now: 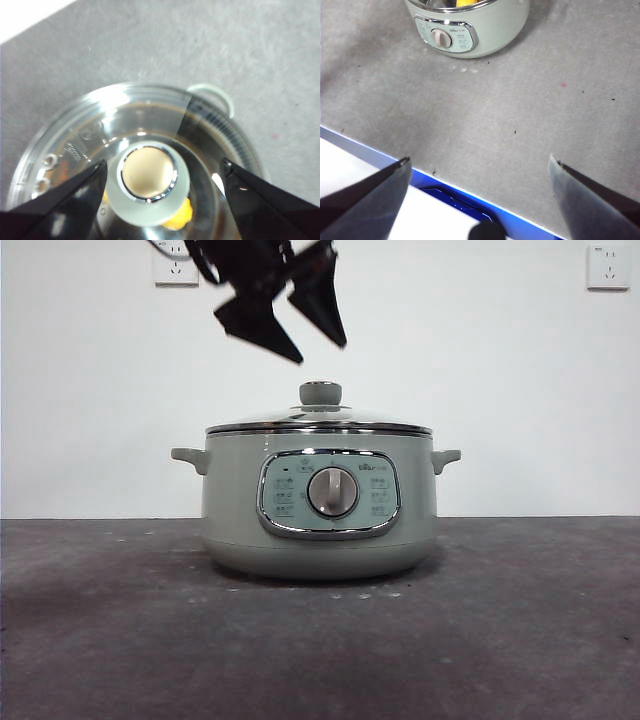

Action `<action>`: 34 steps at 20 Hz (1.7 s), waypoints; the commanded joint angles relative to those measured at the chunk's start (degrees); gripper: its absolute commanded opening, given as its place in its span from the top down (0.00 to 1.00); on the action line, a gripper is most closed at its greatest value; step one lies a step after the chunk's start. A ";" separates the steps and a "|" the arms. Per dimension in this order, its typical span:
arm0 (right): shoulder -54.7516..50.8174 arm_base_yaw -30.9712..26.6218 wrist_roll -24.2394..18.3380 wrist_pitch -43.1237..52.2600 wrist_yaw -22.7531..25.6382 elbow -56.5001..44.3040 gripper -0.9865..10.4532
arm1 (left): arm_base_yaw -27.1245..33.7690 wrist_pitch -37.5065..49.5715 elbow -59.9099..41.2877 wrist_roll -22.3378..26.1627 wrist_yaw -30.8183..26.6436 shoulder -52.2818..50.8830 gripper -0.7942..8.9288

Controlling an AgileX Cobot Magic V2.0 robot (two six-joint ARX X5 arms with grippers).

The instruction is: Pick up the corn,open the lid,put the corn in the pot,close the lid

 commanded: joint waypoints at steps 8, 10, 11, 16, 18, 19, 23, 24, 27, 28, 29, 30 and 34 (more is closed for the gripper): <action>-0.11 0.11 -0.13 -1.49 1.55 -0.57 0.51 | 0.11 -25.68 3.06 -0.11 1.73 -17.05 0.53; -0.11 0.11 -0.13 -1.49 1.55 -0.57 0.51 | 0.00 -31.32 3.06 0.04 1.75 -20.35 0.53; -0.11 0.11 -0.13 -1.49 1.55 -0.57 0.51 | -0.22 -33.48 3.06 0.00 1.77 -21.62 0.53; -0.11 0.11 -0.13 -1.49 1.55 -0.57 0.51 | -0.85 -35.08 3.06 -1.68 1.77 -26.08 0.53; -0.11 0.11 -0.11 -1.49 1.55 -0.57 0.51 | -0.85 -35.06 3.06 -2.21 1.77 -26.25 0.53; -0.11 0.11 -0.11 -1.49 1.55 -0.57 0.51 | -0.85 -35.06 3.06 -2.34 1.75 -26.25 0.53; -0.11 0.11 -0.04 -1.49 1.55 -0.57 0.65 | -0.85 -35.08 3.06 -2.32 1.75 -26.23 0.65; -0.11 0.11 -0.07 -1.49 1.55 -0.57 0.77 | -0.85 -35.06 3.06 -2.32 1.75 -26.23 0.80; -0.11 0.11 -0.09 -1.49 1.55 -0.57 0.92 | -0.85 -35.06 3.06 -2.32 1.75 -26.23 0.93; -0.11 0.11 -0.07 -1.49 1.55 -0.57 0.92 | -0.85 -35.06 3.06 -2.32 1.73 -26.23 0.93; -0.11 0.11 -0.04 -1.49 1.57 -0.57 0.92 | -0.85 -35.06 3.06 -2.34 1.73 -26.23 0.93; -0.11 0.11 0.07 -1.49 1.75 -0.57 0.91 | -0.83 -35.06 3.06 -2.32 1.70 -26.23 0.92; -0.09 0.11 1.68 -1.49 2.05 -0.57 0.91 | -0.83 -35.06 3.06 -2.32 1.68 -26.23 0.92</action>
